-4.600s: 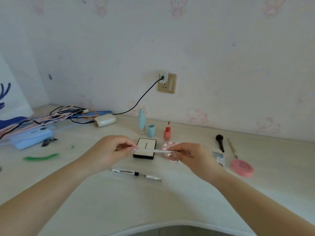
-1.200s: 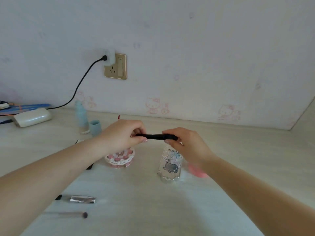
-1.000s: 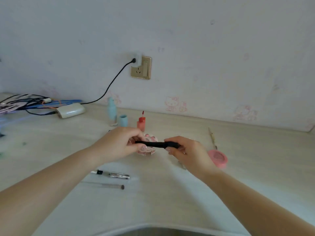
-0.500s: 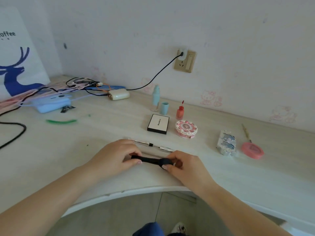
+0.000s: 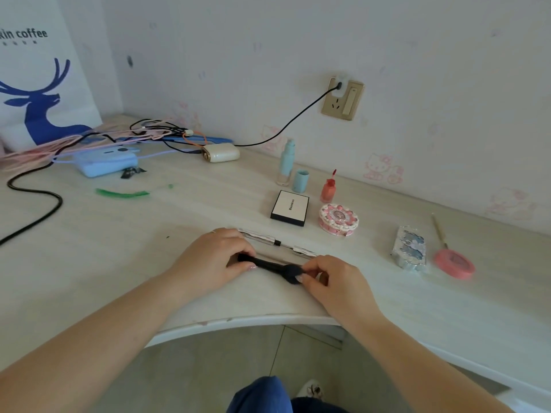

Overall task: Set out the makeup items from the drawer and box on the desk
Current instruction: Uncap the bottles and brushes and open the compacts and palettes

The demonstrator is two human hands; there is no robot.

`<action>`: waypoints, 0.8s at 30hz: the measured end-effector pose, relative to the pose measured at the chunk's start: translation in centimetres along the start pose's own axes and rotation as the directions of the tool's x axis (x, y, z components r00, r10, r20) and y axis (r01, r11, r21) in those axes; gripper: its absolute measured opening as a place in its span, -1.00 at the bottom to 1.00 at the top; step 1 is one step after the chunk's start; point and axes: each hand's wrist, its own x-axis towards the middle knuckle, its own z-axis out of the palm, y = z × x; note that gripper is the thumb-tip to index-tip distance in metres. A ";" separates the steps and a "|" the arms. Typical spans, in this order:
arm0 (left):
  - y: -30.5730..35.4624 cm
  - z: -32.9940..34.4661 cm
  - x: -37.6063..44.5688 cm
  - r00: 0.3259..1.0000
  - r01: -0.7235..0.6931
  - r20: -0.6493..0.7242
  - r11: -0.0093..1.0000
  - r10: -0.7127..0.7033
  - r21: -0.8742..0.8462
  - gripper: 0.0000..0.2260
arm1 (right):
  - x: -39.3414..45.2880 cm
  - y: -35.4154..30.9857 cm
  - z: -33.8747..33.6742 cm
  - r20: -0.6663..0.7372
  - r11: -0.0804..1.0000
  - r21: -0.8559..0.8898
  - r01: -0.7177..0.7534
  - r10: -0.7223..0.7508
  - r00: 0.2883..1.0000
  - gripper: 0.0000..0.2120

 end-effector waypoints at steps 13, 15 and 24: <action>1.7 -0.6 0.2 0.989 -0.001 -0.148 0.997 -0.010 -0.074 -0.61 | -0.3 0.6 -0.7 -0.127 0.880 0.473 -0.044 0.117 0.985 -0.92; 3.0 -0.4 1.2 0.989 -0.010 -0.144 0.992 -0.009 -0.128 -0.64 | -0.2 1.1 -1.1 -0.138 0.813 0.578 -0.065 0.176 0.975 -0.93; 13.0 3.4 11.4 0.997 -0.065 -0.051 0.923 0.049 -0.380 -0.80 | -0.9 9.1 -10.1 -0.307 0.781 0.618 -0.094 0.350 0.885 -0.93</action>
